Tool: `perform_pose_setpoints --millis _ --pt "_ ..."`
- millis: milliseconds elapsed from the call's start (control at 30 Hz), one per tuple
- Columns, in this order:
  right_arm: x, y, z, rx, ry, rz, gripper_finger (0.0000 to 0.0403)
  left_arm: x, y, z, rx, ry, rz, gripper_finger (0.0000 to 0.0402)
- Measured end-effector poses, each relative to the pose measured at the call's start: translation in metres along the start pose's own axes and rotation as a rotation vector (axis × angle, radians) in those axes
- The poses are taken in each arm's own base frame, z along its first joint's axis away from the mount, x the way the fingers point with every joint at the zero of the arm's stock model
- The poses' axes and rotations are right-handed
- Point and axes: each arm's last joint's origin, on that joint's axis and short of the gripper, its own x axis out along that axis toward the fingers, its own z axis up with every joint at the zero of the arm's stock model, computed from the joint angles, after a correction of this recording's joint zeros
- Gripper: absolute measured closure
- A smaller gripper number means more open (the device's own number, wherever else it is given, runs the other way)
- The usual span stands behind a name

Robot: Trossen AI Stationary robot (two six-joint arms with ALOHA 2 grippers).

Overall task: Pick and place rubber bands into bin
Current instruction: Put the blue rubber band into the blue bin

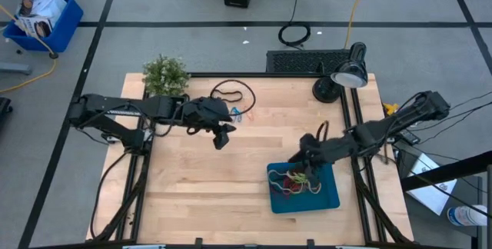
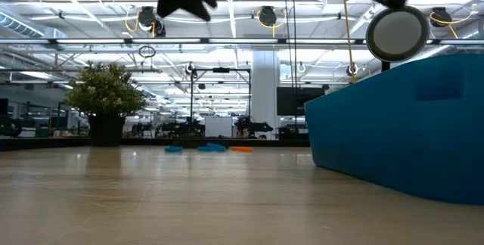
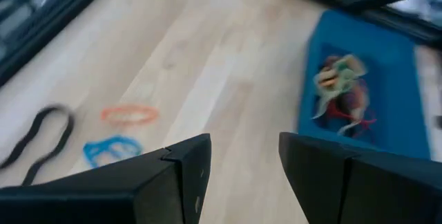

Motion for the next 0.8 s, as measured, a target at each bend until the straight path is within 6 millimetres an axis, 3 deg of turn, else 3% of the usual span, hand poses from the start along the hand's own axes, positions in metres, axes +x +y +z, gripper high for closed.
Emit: perform_pose_setpoints --millis 300,500,667,800 --pt "-0.018 0.013 0.022 -0.185 -0.244 0.14 0.0241 0.047 0.022 -0.015 -0.042 0.212 0.163 0.0224" --pt "-0.016 0.012 0.023 -0.199 -0.246 0.133 0.0243 0.085 0.045 -0.032 -0.093 0.382 0.3 0.0224" --pt "-0.014 0.01 0.025 -0.194 -0.249 0.121 0.0241 0.109 0.071 -0.043 -0.25 0.49 0.414 0.0225" --pt "-0.013 0.008 0.027 -0.188 -0.254 0.109 0.0243 0.124 0.088 -0.049 -0.35 0.548 0.408 0.0224"
